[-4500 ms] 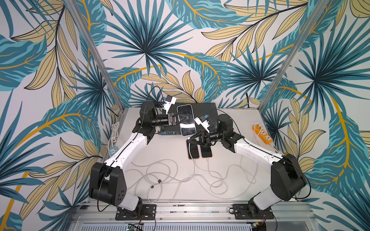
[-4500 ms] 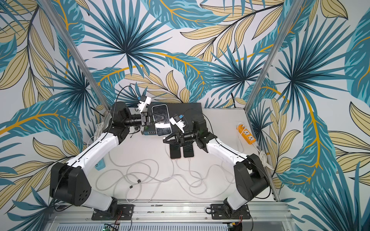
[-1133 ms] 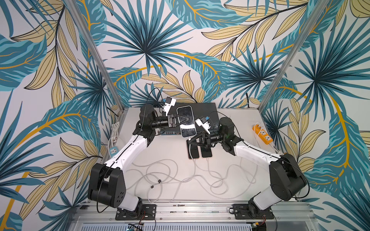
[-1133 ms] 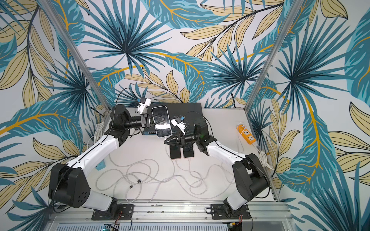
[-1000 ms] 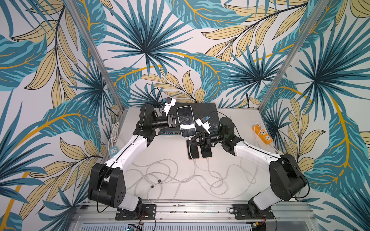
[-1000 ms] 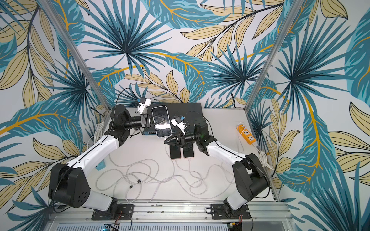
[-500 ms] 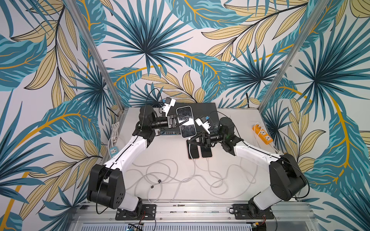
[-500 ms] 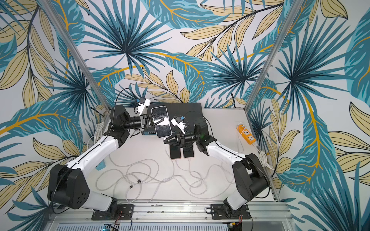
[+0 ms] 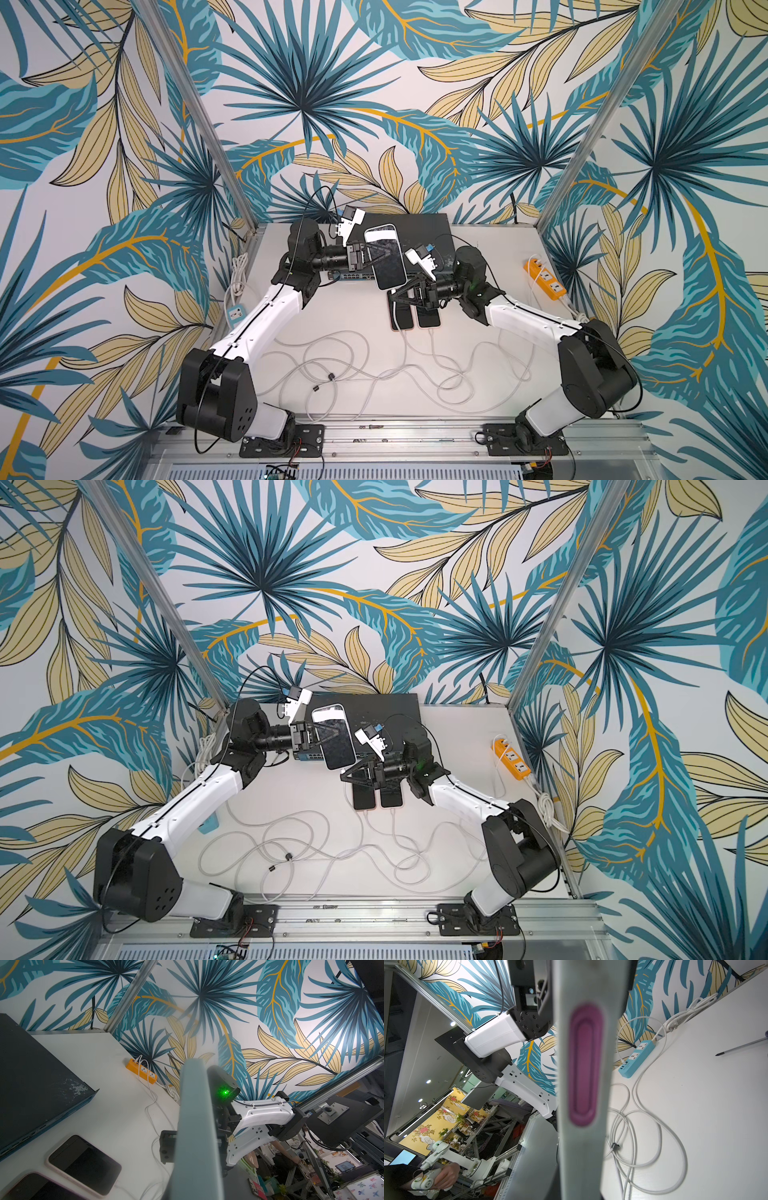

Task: Plug the charging cable into the phone
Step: Insert the charging cable into the phone.

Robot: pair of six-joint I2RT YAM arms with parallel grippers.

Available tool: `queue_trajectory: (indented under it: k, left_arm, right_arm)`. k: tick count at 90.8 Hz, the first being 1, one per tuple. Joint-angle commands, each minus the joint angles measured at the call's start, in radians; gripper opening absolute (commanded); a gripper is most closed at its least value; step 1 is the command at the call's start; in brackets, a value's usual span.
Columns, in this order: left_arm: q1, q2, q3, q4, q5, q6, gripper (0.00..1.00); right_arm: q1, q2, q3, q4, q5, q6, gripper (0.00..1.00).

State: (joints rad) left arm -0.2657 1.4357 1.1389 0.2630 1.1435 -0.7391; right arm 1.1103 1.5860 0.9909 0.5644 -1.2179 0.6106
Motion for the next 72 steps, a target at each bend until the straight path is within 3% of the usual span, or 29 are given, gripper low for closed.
queue_trajectory:
  k: [1, 17, 38, 72]
  left_arm:
    - [-0.006, -0.034, -0.017, -0.054, 0.082, 0.023, 0.00]
    - [-0.006, -0.032, -0.001, -0.097, 0.100, 0.038, 0.00]
    - [-0.005, -0.027, 0.075, -0.373, 0.148, 0.215, 0.00]
    - [-0.010, 0.014, 0.153, -0.535, 0.175, 0.328, 0.00]
  right_arm:
    - [-0.034, -0.051, -0.002, 0.107, 0.069, 0.008, 0.00]
    - [-0.036, -0.068, 0.009, 0.067, 0.061, -0.054, 0.00]
    - [-0.039, -0.077, 0.093, -0.176, 0.003, -0.207, 0.00]
    - [-0.044, -0.083, 0.144, -0.314, -0.049, -0.299, 0.00]
